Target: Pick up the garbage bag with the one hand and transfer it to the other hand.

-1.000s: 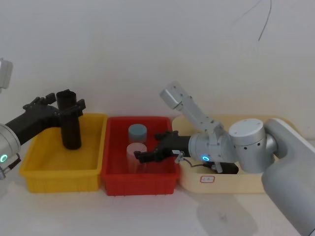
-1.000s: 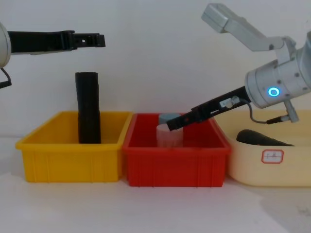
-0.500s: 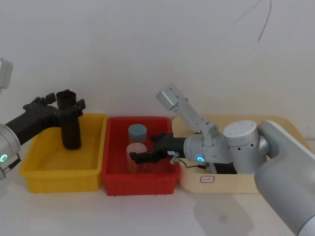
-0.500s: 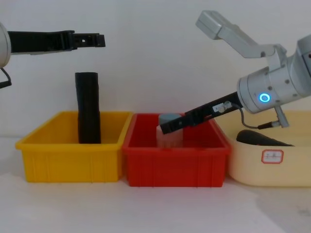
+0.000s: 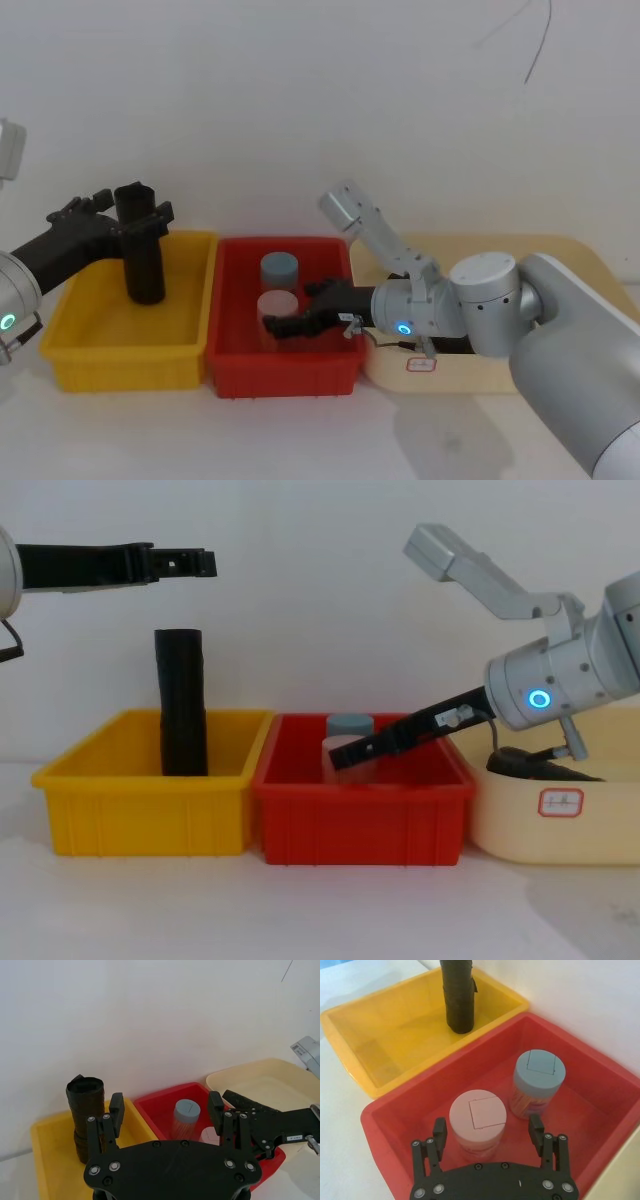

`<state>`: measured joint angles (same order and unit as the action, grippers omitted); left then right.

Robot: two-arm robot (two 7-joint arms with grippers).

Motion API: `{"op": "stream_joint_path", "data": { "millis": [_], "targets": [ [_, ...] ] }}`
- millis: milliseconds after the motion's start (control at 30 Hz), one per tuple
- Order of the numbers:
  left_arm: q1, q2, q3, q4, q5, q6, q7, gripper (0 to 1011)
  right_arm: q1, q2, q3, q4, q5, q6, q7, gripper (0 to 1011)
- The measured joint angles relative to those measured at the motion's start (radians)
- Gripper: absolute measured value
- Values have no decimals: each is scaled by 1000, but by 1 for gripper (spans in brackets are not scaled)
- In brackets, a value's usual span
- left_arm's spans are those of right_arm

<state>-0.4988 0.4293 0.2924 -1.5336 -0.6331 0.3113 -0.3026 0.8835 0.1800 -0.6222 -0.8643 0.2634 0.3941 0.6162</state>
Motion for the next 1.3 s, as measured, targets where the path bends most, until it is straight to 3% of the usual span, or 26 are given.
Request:
{"op": "stream_joint_path", "data": {
  "millis": [400, 567, 800, 900, 1167, 1300],
  "targets": [
    [0, 0, 0, 0, 0, 0, 0, 1001, 10, -22, -1, 46, -3, -21, 16, 978],
    [0, 0, 0, 0, 0, 0, 0, 1001, 13, -26, -2, 55, -4, -25, 20, 886],
    [0, 0, 0, 0, 0, 0, 0, 1001, 14, -29, -1, 62, -5, -29, 22, 671],
    [0, 0, 0, 0, 0, 0, 0, 1001, 14, -29, 0, 62, -5, -29, 22, 646],
    [0, 0, 0, 0, 0, 0, 0, 1001, -9, -13, 28, 12, 15, -18, 12, 646],
    [0, 0, 0, 0, 0, 0, 0, 1001, -36, 11, 66, -62, 42, -3, -8, 646]
  ]
}}
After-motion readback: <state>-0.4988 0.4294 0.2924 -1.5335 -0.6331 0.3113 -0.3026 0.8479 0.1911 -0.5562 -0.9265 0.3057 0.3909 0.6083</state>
